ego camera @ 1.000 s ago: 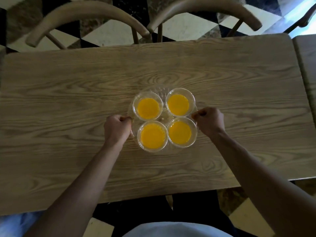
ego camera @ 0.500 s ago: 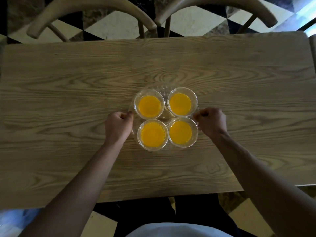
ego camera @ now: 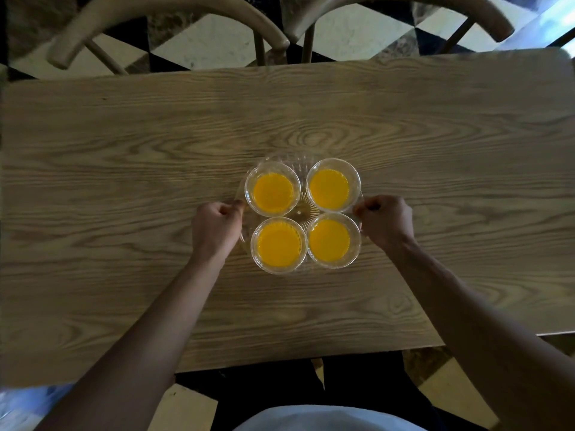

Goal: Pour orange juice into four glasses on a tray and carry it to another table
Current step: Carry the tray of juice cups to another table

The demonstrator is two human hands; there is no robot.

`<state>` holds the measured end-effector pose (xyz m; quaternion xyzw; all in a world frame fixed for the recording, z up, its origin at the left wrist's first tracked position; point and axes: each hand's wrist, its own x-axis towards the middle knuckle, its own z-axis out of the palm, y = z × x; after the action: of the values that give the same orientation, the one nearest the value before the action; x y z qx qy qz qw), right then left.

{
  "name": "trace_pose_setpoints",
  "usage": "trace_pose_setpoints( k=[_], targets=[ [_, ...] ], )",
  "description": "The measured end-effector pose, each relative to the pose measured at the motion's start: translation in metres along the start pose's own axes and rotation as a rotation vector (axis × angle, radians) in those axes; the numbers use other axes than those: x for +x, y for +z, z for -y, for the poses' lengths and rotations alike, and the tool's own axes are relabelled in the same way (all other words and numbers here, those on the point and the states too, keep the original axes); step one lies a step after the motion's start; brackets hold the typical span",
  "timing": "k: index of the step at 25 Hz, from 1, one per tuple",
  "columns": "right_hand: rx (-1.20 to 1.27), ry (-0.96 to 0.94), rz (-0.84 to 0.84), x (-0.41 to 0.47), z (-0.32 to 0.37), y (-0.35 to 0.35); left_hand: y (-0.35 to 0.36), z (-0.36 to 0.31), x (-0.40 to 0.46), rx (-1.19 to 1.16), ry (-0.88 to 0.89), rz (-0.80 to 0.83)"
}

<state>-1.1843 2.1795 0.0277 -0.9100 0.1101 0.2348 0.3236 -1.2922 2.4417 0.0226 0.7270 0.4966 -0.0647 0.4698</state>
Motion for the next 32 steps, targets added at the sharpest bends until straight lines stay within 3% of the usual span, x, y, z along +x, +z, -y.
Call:
trace_pose_setpoints(
  k=[32],
  targets=[
    [-0.060,-0.063,0.015,-0.007,-0.011,0.001,-0.006,0.013,-0.005,0.066,0.079,0.023]
  ],
)
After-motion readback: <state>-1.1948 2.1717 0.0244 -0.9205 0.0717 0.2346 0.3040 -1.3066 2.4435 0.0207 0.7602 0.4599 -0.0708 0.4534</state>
